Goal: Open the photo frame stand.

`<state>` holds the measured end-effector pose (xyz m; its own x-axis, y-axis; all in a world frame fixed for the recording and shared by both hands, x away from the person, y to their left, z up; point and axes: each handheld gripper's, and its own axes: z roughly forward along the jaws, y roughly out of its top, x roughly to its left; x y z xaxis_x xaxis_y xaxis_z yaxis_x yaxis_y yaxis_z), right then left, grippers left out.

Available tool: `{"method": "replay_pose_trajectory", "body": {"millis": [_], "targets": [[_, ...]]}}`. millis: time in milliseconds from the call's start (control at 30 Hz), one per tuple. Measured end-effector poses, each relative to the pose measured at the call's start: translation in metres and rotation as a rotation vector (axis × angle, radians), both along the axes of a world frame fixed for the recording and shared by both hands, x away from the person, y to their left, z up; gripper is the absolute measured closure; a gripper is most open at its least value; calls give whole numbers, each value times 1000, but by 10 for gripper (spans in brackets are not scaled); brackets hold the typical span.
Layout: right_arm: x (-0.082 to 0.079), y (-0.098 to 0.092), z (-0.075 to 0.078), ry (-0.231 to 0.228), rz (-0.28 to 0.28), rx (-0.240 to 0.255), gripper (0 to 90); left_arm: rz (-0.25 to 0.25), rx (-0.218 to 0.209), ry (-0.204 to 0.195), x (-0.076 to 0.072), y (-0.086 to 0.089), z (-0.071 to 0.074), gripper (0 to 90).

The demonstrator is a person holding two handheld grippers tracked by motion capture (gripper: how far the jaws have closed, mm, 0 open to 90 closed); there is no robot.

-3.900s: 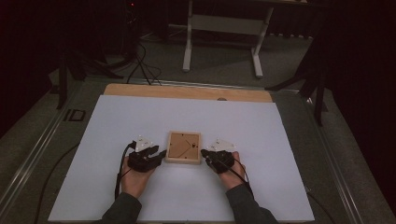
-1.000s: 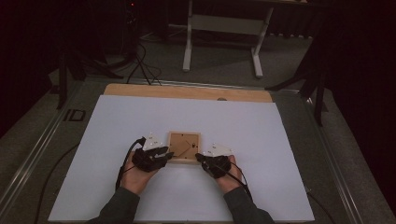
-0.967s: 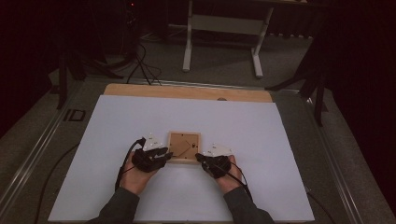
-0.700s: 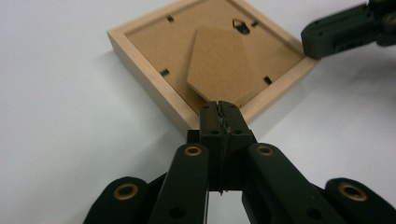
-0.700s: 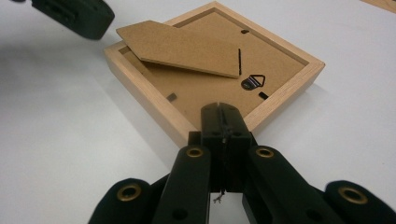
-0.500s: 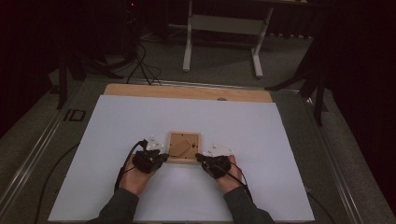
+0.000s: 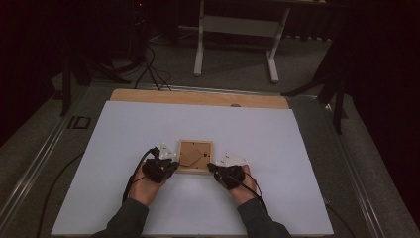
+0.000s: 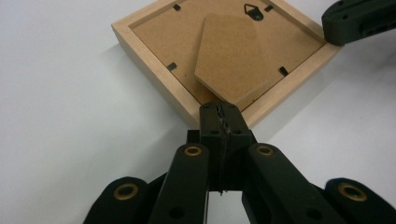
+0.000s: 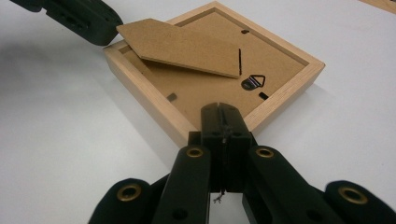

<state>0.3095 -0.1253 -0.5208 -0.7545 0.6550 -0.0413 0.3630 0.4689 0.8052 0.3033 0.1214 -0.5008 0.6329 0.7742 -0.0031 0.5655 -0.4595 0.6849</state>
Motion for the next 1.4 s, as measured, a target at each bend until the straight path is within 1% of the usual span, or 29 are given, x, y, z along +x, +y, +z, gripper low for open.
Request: {"method": "replay_pose_trajectory", "body": {"millis": [33,133,200,233,300,433,533,700,767,833,900,967,1033,1167,1400], "targets": [[0,0,0,0,0,0,900,-3,-19,-4,0,0,1,894],[0,0,0,0,-1,0,899,-2,-29,-27,0,-3,4,893],[0,0,0,0,-2,0,900,-2,-35,-30,0,-3,6,888],[0,0,0,-1,-2,0,900,1,-33,-30,0,-3,6,885],[0,0,0,-1,-1,-1,900,1,-12,-29,0,-1,6,883],[0,0,0,-2,0,-1,899,-6,-3,3,-1,0,5,860],[0,0,0,-1,1,-1,899,-6,19,9,-1,-1,3,855],[0,0,0,-2,1,-2,900,-2,33,18,0,-1,3,843],[0,0,0,-2,0,-2,900,-3,32,25,0,0,2,839],[0,0,0,-2,0,-1,900,-7,41,26,0,-1,2,837],[0,0,0,-1,1,-1,900,-7,41,27,0,-1,2,838],[0,0,0,-2,1,-2,900,-14,48,28,1,-1,3,838],[0,0,0,-2,1,-2,900,-29,57,38,1,-1,4,836],[0,0,0,-2,2,-2,900,-40,80,37,1,-5,3,829],[0,0,0,-2,1,-2,899,-43,86,22,4,-13,4,850]]}}
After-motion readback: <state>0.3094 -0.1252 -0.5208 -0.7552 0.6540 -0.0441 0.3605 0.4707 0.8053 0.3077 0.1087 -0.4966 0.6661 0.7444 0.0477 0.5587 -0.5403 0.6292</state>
